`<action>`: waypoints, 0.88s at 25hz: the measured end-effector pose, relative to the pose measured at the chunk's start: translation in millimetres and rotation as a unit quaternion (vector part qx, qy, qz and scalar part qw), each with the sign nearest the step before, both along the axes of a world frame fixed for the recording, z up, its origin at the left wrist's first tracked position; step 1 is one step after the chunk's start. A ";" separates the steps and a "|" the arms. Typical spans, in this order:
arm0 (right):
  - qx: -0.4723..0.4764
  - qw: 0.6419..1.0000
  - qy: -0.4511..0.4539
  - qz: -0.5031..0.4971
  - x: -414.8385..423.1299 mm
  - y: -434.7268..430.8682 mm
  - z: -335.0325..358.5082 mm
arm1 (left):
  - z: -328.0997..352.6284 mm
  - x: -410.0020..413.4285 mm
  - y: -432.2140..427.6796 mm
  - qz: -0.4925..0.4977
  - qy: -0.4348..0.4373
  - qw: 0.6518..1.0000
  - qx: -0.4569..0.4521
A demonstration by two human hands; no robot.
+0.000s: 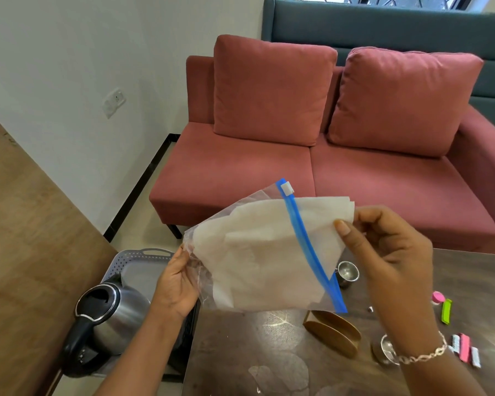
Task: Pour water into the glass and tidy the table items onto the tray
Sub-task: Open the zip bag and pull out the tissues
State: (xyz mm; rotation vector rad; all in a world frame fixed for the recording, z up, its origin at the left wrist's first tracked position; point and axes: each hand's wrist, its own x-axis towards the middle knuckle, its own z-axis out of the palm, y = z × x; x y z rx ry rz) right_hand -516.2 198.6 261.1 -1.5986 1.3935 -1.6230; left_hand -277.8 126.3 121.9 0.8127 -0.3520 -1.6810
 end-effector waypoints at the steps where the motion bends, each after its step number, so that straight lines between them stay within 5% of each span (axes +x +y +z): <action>1: -0.005 1.000 0.011 -0.003 -0.1 -2.3 2.2 | 1.0 0.0 -0.1 0.002 -0.001 1.000 0.000; 22: 0.216 0.974 -0.023 0.070 -4.2 -12.8 -11.8 | -4.6 -1.8 -1.5 0.033 0.078 0.989 0.119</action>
